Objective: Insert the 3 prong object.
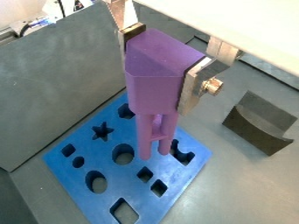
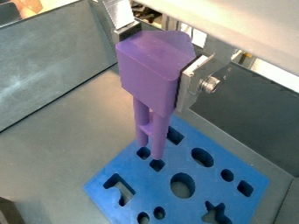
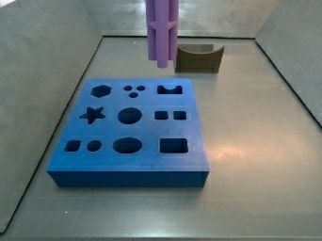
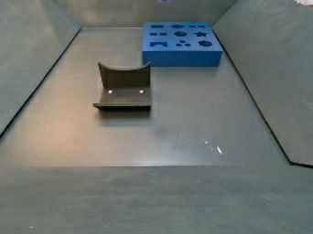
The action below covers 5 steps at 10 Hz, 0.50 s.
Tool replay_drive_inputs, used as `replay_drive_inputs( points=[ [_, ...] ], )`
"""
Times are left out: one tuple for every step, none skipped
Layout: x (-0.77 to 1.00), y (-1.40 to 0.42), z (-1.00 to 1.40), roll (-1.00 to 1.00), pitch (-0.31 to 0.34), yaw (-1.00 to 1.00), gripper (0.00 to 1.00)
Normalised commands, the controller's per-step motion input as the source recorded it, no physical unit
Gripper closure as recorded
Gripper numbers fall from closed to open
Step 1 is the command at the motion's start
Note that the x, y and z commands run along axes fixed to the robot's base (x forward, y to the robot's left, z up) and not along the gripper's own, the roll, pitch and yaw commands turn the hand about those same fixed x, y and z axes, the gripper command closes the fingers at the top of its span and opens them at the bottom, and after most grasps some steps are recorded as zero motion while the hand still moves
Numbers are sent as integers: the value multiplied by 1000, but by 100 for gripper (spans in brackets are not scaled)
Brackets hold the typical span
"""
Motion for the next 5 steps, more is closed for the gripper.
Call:
replay_drive_inputs(
  points=[
    [-11, 380, -360, 0, 0, 0, 100],
    [-234, 526, -777, 120, -83, 0, 100],
    [-360, 734, -909, 94, -134, 0, 100],
    [-471, 886, -943, 70, -114, 0, 100],
    [-569, 749, -909, 81, -141, 3, 100]
  ],
)
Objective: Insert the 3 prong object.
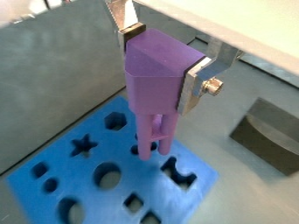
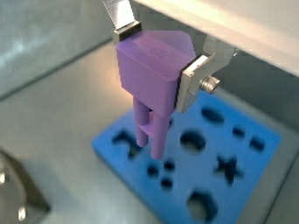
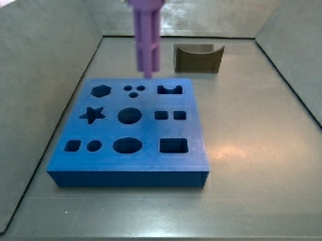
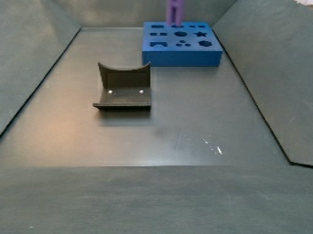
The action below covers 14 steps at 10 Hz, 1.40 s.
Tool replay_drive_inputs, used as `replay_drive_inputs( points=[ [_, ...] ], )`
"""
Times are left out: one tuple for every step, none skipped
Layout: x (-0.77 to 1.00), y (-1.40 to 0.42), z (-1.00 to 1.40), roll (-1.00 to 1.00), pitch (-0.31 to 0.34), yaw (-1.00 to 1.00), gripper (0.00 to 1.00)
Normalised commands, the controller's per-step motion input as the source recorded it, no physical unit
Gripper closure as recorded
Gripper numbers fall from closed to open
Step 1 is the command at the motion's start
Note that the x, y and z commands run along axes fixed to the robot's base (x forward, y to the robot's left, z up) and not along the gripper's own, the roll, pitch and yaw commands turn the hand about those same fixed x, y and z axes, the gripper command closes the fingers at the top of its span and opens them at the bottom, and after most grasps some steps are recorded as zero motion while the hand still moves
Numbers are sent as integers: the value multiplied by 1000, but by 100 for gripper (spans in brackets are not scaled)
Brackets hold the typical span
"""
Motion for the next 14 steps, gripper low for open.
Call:
replay_drive_inputs(
  points=[
    [-489, 154, -709, 230, -156, 6, 100],
    [-240, 0, -491, 146, -76, 57, 100],
    [-100, 0, -420, 99, -26, 91, 100],
    [0, -186, -214, 103, 0, 69, 100],
    [0, -126, -154, 74, 0, 40, 100],
    [0, -146, -151, 80, 0, 26, 100],
    [0, -146, -137, 50, 0, 31, 100],
    [0, -143, -137, 61, 0, 60, 100],
    [-20, -117, -134, 53, 0, 109, 100],
    [0, -14, -223, 17, 0, 154, 100],
    [0, 0, -311, 10, 0, 169, 100],
    [-120, 100, -257, 43, 0, 89, 100],
    [0, 163, -217, 46, 4, 26, 100],
    [0, 160, -217, 61, 30, 0, 100]
  ],
)
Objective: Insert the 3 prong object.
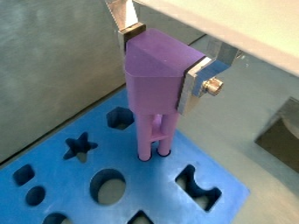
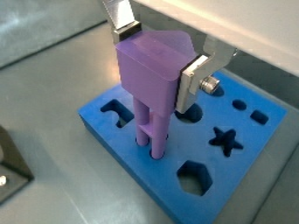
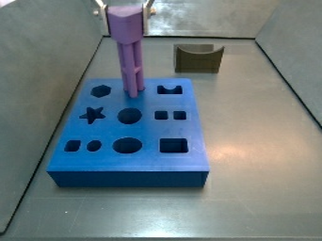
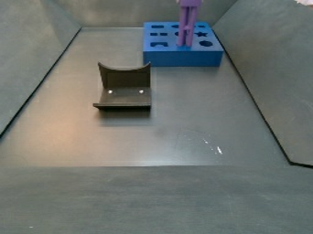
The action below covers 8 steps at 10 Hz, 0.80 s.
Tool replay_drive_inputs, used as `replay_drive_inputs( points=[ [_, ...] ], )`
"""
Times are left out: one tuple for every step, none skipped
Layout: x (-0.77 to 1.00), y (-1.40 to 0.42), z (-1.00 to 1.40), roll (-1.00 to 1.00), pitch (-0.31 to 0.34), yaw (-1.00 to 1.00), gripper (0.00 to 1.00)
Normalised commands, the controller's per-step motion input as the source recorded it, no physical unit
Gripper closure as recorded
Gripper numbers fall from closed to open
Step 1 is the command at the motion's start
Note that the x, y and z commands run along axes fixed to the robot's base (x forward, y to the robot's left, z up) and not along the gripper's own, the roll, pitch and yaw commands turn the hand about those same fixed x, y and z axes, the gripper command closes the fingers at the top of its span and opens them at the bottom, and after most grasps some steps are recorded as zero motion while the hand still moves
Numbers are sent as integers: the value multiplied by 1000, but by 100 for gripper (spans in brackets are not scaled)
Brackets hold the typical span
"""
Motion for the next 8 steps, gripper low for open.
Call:
replay_drive_inputs(
  points=[
    [0, 114, -263, 60, 19, 0, 100],
    [0, 20, -431, 1, 0, 0, 100],
    [94, 0, -686, 0, 0, 0, 100],
    [111, 0, -720, 0, 0, -26, 100],
    [129, 0, -694, 39, 0, -34, 100],
    [140, 0, -637, 67, 0, -60, 100],
    [86, 0, -583, 66, 0, -60, 100],
    [37, 0, -394, 27, 0, -26, 100]
  ],
)
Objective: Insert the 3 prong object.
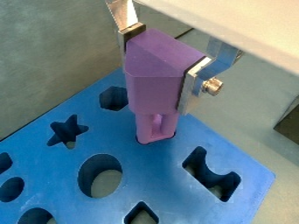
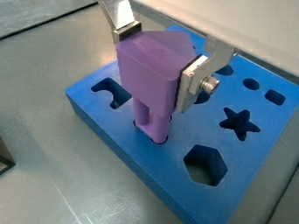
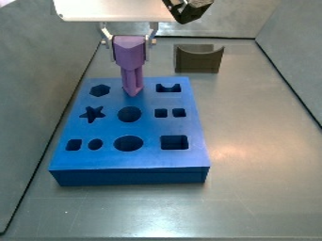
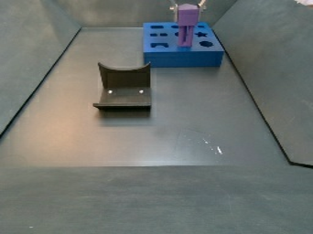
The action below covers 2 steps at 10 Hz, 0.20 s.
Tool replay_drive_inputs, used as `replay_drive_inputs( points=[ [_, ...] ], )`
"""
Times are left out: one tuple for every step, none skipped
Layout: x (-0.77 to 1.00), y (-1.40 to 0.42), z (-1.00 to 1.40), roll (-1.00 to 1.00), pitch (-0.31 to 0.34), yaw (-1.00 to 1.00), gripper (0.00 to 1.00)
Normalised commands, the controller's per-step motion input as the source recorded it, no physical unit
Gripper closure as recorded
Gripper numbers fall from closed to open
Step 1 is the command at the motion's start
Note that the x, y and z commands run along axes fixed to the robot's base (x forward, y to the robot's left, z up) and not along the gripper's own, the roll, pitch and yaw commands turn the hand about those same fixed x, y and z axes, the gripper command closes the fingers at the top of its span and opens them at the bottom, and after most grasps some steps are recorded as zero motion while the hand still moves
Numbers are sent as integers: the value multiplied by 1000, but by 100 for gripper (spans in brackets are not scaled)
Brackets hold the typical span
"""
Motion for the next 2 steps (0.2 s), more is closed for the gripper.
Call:
replay_drive_inputs(
  points=[
    [0, 0, -46, -13, -37, 0, 100],
    [0, 0, 0, 4, 0, 0, 100]
  ],
)
